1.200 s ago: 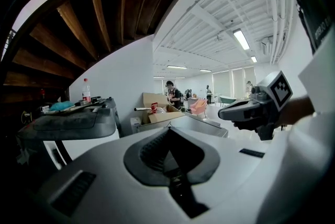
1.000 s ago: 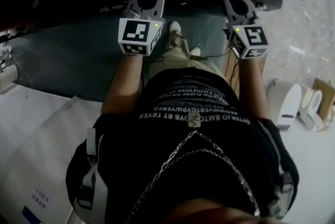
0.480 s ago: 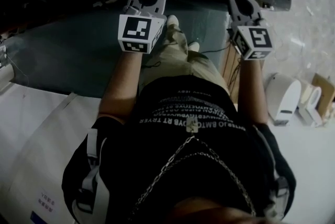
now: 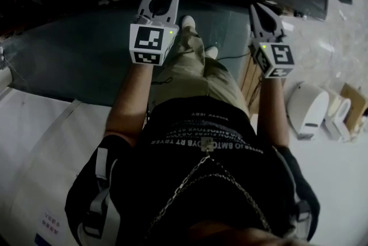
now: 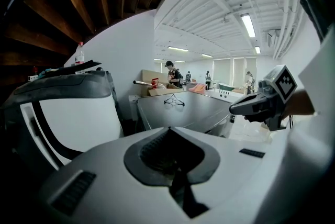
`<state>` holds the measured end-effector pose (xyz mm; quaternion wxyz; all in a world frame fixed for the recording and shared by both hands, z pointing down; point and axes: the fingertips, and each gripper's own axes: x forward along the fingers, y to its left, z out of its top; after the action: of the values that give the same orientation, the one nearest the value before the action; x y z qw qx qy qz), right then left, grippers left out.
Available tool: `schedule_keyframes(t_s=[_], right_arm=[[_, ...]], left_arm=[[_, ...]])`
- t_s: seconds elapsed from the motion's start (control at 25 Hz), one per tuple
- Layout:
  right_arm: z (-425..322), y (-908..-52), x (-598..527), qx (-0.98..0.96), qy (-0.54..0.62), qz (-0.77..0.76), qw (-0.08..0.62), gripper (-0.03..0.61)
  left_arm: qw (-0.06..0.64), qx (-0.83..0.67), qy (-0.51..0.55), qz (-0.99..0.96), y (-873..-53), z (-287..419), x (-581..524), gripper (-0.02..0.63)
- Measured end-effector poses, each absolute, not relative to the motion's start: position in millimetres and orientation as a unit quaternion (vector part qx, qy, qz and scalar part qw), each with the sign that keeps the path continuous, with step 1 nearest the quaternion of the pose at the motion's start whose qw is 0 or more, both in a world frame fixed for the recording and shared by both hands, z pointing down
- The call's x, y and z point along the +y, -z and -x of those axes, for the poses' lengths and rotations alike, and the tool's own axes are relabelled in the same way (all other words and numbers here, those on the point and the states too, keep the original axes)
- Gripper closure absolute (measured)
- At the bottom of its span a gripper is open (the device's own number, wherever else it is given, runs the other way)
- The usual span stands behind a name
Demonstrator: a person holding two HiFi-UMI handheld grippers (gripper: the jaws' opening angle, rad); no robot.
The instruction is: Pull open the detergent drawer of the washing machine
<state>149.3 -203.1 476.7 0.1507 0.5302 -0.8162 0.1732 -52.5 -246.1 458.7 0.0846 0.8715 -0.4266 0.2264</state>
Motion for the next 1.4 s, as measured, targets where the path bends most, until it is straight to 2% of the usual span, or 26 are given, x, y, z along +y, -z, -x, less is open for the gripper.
schedule_keyframes(t_s=[0.8, 1.04, 1.12, 1.4], right_arm=[[-150, -581, -229, -0.768, -0.253, -0.546, 0.216, 0.574], [-146, -592, -241, -0.767, -0.281, -0.538, 0.211, 0.564], [-150, -600, -241, -0.765, -0.286, -0.537, 0.213, 0.507], [-147, -602, -248, -0.769, -0.292, -0.527, 0.213, 0.5]], left_arm=[[0.174, -0.372, -0.28, -0.868, -574, 44, -285, 0.606], [0.219, -0.349, -0.296, -0.862, -599, 39, -298, 0.534], [0.218, -0.346, -0.302, -0.861, -604, 38, -301, 0.523], [0.211, -0.333, -0.307, -0.866, -605, 31, -305, 0.509]])
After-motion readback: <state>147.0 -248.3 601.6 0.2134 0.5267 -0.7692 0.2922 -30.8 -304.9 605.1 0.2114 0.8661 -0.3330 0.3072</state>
